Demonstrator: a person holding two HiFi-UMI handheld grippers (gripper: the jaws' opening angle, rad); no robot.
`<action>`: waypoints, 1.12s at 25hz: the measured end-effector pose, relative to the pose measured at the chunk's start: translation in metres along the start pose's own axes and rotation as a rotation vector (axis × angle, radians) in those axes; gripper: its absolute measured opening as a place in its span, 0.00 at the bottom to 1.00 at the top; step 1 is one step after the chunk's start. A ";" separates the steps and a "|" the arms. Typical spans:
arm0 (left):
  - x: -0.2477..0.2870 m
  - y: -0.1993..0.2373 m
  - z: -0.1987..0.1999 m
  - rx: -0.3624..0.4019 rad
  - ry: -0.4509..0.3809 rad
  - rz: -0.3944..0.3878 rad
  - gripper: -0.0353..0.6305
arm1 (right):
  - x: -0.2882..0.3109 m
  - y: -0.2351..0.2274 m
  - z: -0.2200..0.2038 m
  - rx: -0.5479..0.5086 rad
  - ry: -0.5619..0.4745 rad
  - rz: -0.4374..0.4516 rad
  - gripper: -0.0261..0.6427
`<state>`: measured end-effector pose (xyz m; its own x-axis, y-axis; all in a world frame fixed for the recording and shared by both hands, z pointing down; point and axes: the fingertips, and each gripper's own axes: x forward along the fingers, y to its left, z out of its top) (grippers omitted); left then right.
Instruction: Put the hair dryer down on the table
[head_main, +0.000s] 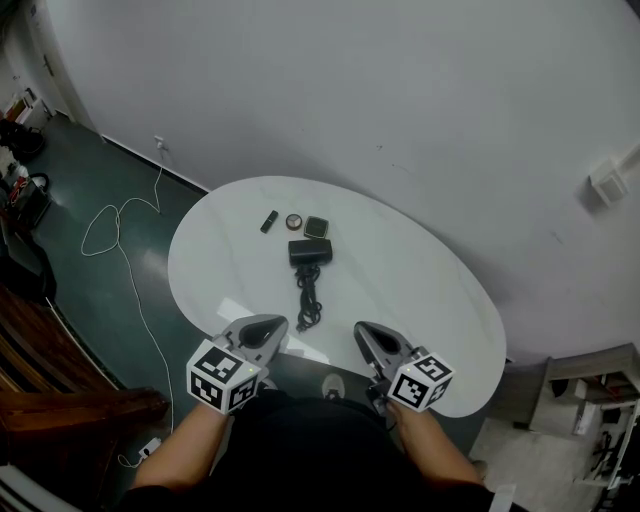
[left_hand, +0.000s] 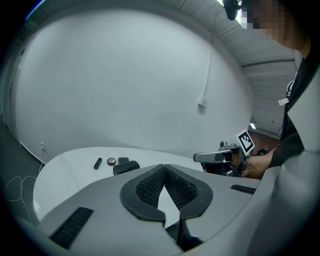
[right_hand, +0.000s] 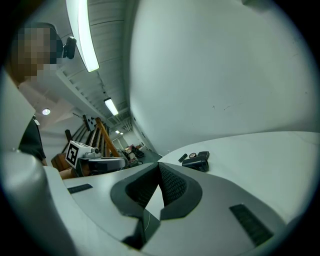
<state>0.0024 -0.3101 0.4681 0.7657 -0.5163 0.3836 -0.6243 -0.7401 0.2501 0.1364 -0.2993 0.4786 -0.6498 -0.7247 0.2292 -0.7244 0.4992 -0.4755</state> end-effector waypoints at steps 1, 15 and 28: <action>0.000 0.000 0.001 0.000 -0.002 0.002 0.08 | 0.000 0.000 0.000 0.001 0.000 0.001 0.05; -0.002 0.001 0.004 0.004 -0.015 0.015 0.08 | 0.002 -0.002 -0.002 0.004 0.008 0.004 0.05; -0.002 0.001 0.005 0.002 -0.014 0.023 0.08 | 0.004 -0.004 -0.002 0.005 0.014 0.002 0.05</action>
<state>0.0006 -0.3120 0.4635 0.7534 -0.5393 0.3763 -0.6414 -0.7287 0.2399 0.1360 -0.3033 0.4829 -0.6546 -0.7168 0.2403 -0.7220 0.4984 -0.4799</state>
